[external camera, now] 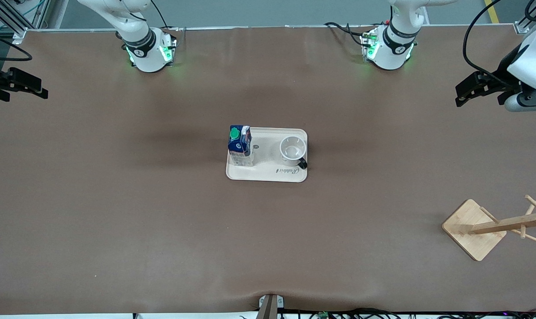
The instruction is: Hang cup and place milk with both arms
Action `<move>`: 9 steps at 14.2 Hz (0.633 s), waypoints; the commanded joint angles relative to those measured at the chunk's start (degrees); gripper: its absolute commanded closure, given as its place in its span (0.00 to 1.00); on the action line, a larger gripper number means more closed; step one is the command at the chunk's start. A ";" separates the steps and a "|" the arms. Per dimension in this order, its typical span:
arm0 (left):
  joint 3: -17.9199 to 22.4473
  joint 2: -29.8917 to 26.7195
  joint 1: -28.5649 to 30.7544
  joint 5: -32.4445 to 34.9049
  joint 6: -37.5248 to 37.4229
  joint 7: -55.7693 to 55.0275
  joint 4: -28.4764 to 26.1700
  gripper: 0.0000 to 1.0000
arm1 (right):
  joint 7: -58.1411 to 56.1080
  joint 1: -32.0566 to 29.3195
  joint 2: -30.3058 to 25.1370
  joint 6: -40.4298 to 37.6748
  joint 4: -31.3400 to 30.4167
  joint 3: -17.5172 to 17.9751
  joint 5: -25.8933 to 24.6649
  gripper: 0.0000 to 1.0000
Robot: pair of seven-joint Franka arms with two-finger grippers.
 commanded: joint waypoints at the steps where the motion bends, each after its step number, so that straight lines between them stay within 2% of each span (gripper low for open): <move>1: 0.00 -0.46 0.20 0.26 -1.08 0.93 0.63 0.00 | -0.66 -1.26 -0.39 -0.17 -0.32 0.83 1.14 0.00; 9: -0.44 1.65 -1.02 0.97 -2.23 -3.09 2.13 0.00 | -0.66 -1.35 -0.39 -0.17 -0.24 0.83 1.23 0.00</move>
